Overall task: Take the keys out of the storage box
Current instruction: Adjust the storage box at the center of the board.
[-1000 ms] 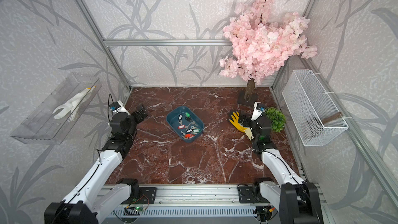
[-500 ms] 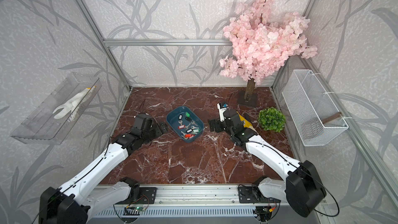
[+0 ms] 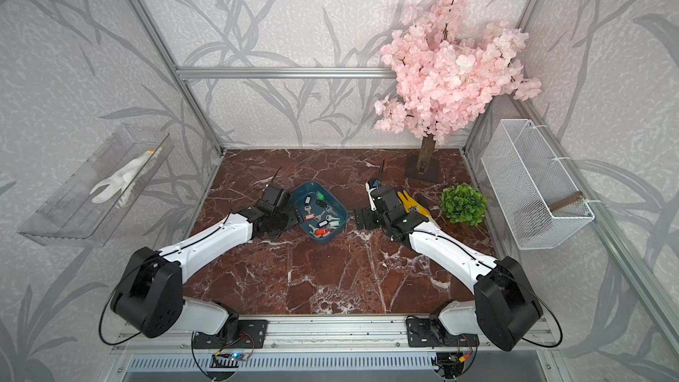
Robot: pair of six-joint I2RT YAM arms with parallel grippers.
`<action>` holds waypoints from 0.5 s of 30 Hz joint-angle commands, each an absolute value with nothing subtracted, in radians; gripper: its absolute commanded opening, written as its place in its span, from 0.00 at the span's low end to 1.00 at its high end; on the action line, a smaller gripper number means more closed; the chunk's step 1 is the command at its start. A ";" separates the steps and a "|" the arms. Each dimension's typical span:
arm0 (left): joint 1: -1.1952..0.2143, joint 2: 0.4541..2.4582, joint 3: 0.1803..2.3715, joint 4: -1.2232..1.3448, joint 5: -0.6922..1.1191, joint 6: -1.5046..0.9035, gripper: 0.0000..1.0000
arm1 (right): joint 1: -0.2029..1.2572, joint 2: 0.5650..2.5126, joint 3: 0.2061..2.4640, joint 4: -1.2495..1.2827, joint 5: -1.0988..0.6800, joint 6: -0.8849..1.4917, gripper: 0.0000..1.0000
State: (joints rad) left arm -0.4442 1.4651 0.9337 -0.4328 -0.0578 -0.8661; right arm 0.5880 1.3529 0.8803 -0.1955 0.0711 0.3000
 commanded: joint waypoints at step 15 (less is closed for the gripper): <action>-0.444 1.607 1.037 -0.451 -0.149 -0.793 0.50 | 0.594 1.324 0.874 -0.222 0.114 0.318 0.99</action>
State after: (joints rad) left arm -0.4442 1.5867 1.0058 -0.4355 -0.1226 -0.8173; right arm 0.5884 1.3457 0.8795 -0.2085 0.0971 0.3069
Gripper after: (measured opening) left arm 0.511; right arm 0.993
